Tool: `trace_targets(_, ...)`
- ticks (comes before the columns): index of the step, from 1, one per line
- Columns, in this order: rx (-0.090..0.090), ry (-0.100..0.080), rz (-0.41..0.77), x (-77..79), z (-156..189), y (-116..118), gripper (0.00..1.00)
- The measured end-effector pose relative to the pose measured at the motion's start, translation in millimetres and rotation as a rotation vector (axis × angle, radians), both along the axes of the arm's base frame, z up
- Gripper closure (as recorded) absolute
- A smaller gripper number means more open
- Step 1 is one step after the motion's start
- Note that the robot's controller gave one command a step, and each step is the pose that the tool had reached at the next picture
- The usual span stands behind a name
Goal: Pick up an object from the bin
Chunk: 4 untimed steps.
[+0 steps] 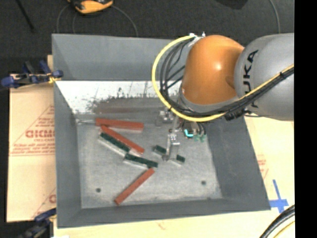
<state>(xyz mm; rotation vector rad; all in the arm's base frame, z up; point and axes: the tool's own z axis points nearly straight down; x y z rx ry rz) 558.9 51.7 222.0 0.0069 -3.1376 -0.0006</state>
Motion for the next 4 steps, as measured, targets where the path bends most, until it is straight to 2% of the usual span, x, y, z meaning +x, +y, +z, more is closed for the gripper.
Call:
trace_targets(1, 0.001, -0.008, -0.001, 1.5, 4.5, -0.2, 0.0)
trace_targets(2, 0.0, -0.015, 0.017, 4.9, -47.0, -9.6, 0.0)
trace_targets(3, 0.0, -0.009, 0.019, -11.0, -105.1, 21.3, 0.0)
trace_targets(4, 0.004, -0.008, 0.021, 0.7, -139.8, 16.2, 0.0)
